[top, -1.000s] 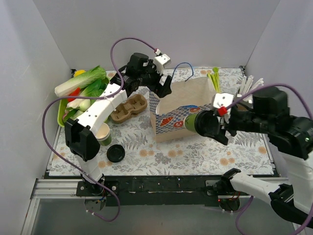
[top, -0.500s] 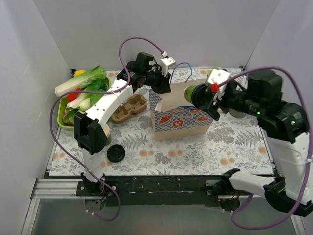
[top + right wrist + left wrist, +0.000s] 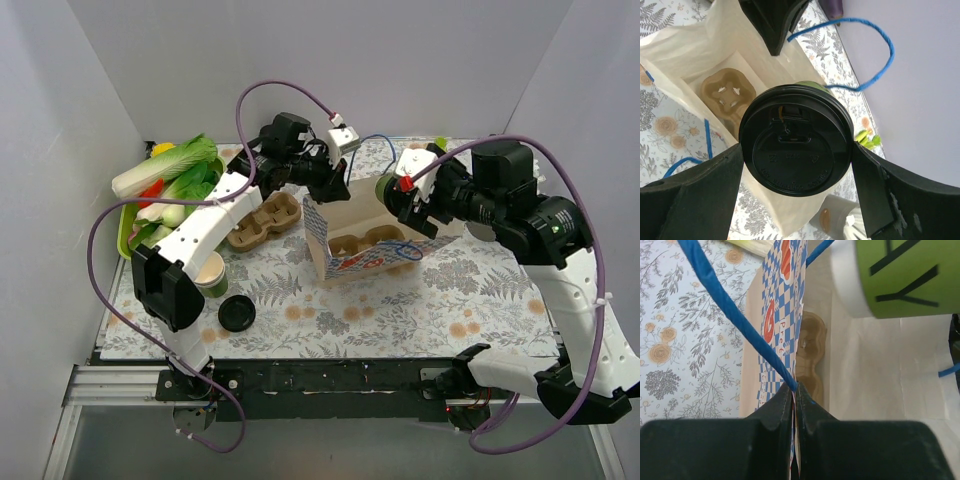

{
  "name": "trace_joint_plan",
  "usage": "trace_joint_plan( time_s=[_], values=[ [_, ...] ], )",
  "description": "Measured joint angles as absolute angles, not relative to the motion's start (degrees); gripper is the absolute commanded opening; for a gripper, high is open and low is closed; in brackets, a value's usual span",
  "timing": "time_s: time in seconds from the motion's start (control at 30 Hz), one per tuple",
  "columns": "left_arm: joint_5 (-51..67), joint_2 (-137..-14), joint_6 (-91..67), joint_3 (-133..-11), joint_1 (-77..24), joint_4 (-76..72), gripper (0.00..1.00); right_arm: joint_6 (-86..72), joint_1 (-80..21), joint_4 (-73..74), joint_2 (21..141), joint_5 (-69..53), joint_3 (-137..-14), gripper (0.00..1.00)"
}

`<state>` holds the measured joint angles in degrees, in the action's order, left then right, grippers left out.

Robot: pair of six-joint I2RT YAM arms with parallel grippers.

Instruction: Pack the takeout coffee

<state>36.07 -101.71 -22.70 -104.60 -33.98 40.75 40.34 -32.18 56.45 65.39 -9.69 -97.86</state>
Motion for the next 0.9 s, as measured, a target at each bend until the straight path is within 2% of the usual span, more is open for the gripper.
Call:
trace_joint_plan(
  time_s=[0.13, 0.3, 0.37, 0.43, 0.47, 0.57, 0.67, 0.9],
  values=[
    [37.2, -100.9, -22.2, -103.8, -35.1, 40.5, 0.00, 45.2, -32.2, 57.0, 66.7, -12.8, -97.8, 0.01],
    [37.3, -99.9, -21.8, -103.4, -36.4, 40.4, 0.00, 51.3, -32.2, 58.8, 65.5, -16.1, -92.0, 0.01],
    [37.3, -99.2, -21.8, -103.1, -36.8, 40.3, 0.25, 53.4, -32.2, 59.6, 64.3, -17.1, -88.4, 0.01],
    [37.4, -98.2, -21.7, -102.6, -37.1, 40.3, 0.40, 55.2, -32.2, 60.8, 62.8, -17.8, -85.0, 0.01],
    [37.6, -97.7, -21.7, -102.5, -37.2, 40.2, 0.61, 56.1, -32.2, 61.2, 62.0, -18.2, -83.5, 0.01],
    [38.4, -96.0, -22.0, -102.5, -37.3, 39.9, 0.80, 58.2, -32.2, 63.1, 58.9, -19.0, -80.2, 0.01],
    [39.1, -94.0, -23.7, -102.5, -37.3, 38.8, 0.86, 60.1, -32.2, 65.2, 56.1, -19.8, -78.8, 0.01],
    [36.4, -87.4, -30.1, -101.8, -36.6, 32.3, 0.91, 64.4, -32.3, 68.2, 51.8, -19.3, -74.3, 0.01]
  ],
)
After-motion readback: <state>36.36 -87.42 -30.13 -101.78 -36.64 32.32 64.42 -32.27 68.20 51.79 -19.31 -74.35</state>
